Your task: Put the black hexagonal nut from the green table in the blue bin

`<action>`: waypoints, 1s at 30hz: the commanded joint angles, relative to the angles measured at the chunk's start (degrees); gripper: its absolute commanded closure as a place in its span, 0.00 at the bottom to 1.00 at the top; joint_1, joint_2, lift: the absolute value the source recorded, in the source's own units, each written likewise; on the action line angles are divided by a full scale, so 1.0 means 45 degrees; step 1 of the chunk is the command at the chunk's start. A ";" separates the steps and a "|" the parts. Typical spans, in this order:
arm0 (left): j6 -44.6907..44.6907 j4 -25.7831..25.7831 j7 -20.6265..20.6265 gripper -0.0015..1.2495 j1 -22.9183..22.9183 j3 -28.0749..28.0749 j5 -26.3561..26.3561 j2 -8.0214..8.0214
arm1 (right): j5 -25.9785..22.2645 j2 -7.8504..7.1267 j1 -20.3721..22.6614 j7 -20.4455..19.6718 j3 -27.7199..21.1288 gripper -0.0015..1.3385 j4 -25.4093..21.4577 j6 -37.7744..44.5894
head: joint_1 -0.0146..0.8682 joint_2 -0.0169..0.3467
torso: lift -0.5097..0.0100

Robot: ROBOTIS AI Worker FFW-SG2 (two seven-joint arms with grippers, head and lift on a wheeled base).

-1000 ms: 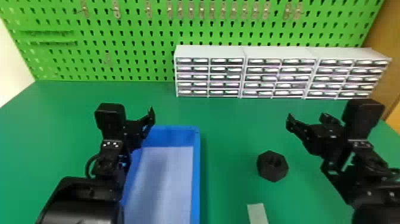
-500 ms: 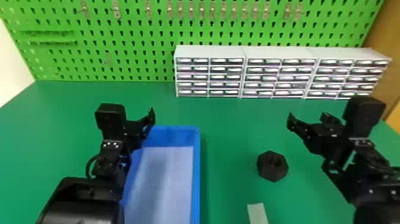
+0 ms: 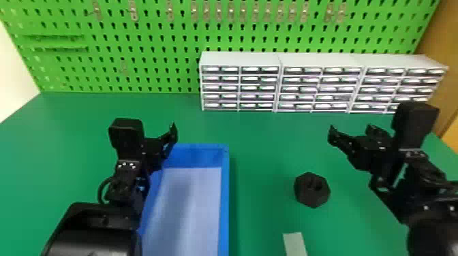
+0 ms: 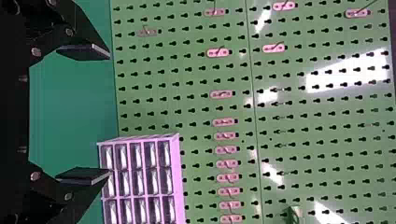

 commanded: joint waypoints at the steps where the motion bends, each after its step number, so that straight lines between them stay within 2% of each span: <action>1: 0.0000 0.0000 0.0000 0.30 0.0000 -0.0017 0.0000 -0.0033 | -0.0156 -0.0141 -0.0266 0.0001 -0.0004 0.25 0.0000 0.0532 | 0.76 0.20 | 0.80; 11: 0.0000 0.0019 0.0000 0.30 0.0000 -0.0037 -0.0039 -0.0033 | -0.0566 -0.0727 -0.1125 0.0001 -0.0160 0.25 0.0059 0.2368 | 0.76 0.20 | 0.80; 22: 0.0000 0.0039 0.0000 0.30 -0.0019 -0.0115 -0.0039 -0.0033 | -0.0820 -0.0903 -0.2043 0.0020 -0.0179 0.25 0.0176 0.4243 | 0.76 0.20 | 0.80; 30: 0.0000 0.0058 0.0000 0.30 -0.0039 -0.0115 -0.0039 -0.0033 | -0.1328 -0.1274 -0.2766 0.0020 0.0094 0.25 0.0625 0.5786 | 0.76 0.20 | 0.80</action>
